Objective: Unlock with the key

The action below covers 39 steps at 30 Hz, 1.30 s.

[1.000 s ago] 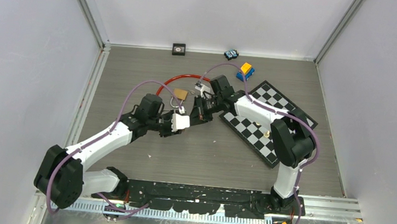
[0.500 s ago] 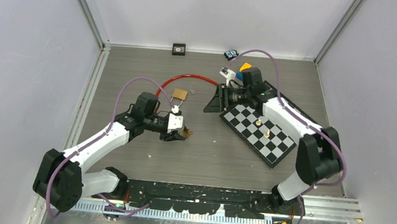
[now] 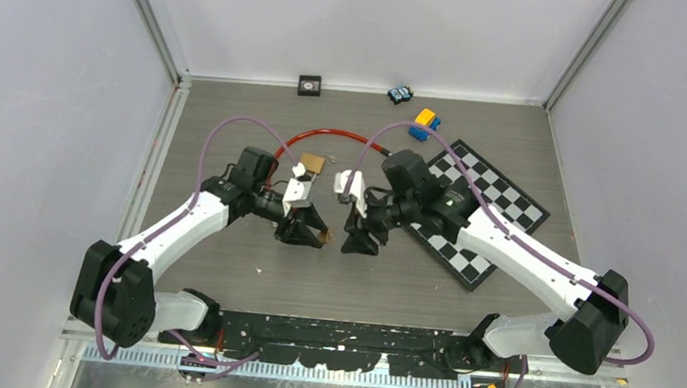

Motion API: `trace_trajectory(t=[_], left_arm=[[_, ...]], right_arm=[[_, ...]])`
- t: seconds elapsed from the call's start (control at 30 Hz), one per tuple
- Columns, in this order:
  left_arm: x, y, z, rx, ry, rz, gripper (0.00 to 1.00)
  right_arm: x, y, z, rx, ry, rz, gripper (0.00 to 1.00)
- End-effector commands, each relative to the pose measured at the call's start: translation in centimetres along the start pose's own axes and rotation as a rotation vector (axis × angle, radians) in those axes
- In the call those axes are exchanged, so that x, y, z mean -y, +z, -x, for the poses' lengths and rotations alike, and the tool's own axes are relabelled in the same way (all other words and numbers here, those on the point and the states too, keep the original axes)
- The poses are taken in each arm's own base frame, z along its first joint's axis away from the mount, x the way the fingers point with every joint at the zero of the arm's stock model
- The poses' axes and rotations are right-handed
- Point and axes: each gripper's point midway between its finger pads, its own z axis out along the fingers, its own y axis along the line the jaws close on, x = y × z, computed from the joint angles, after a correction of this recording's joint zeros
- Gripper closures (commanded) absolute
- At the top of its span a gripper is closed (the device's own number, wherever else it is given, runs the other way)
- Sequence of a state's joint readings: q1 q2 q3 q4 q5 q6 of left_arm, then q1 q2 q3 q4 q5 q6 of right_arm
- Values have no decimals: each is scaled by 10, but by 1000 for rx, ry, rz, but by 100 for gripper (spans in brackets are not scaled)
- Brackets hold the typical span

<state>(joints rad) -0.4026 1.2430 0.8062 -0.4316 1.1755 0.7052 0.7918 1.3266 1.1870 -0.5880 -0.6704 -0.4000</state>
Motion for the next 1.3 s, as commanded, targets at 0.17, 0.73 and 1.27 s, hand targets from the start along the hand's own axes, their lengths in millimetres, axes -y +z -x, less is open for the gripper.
trace_trajectory(t=[0.17,0.73,1.27], left_arm=[[28,-2,23,83,-91,-168,100],[30,1,17,90,-129,-196,100],[30,1,15,83,-129,-197,100]], right_arm=[[-3,2,4,-123,-249,-99,46],[-16,26,11,-182,-319,-69,55],[-19,46,7,-207,-313,-62,65]])
